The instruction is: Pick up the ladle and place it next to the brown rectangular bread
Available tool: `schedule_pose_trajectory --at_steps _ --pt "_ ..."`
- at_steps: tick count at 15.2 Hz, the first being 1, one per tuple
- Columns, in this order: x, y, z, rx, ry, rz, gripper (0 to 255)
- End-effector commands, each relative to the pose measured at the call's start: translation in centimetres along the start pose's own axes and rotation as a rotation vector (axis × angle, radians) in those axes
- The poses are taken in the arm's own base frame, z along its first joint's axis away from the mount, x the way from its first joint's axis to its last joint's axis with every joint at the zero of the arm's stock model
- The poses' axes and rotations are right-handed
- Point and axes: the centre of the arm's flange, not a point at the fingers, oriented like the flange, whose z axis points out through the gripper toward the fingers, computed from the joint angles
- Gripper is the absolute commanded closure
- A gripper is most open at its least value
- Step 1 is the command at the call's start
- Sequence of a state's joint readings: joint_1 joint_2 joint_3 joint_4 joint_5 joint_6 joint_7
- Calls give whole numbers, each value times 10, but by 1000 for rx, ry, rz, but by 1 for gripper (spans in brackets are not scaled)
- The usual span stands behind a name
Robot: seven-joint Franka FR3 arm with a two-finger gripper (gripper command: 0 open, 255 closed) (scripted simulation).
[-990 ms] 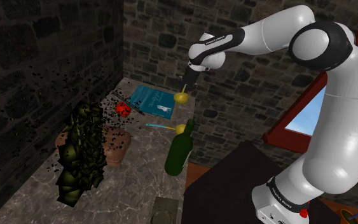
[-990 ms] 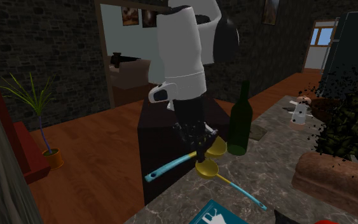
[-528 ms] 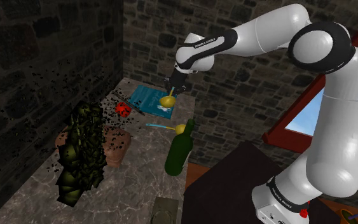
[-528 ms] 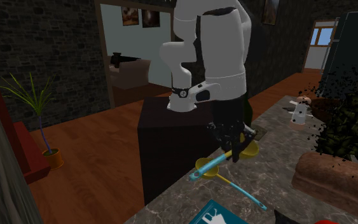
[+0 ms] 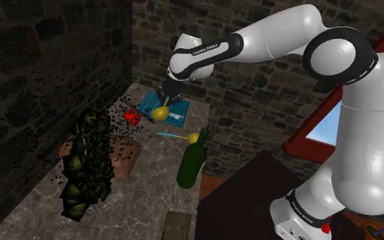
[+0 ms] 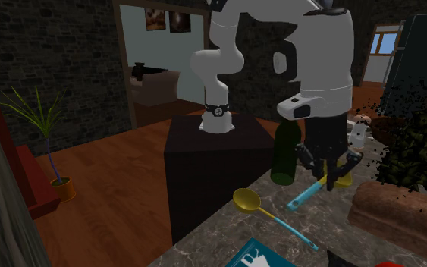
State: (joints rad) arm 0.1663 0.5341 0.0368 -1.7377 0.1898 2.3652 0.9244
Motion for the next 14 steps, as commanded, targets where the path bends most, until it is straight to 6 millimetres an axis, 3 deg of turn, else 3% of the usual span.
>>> schedule_pose_trajectory --at_steps 1,14 --pt "-18 -17 6 0 0 1 255" --pt "-12 -5 73 0 0 1 255"
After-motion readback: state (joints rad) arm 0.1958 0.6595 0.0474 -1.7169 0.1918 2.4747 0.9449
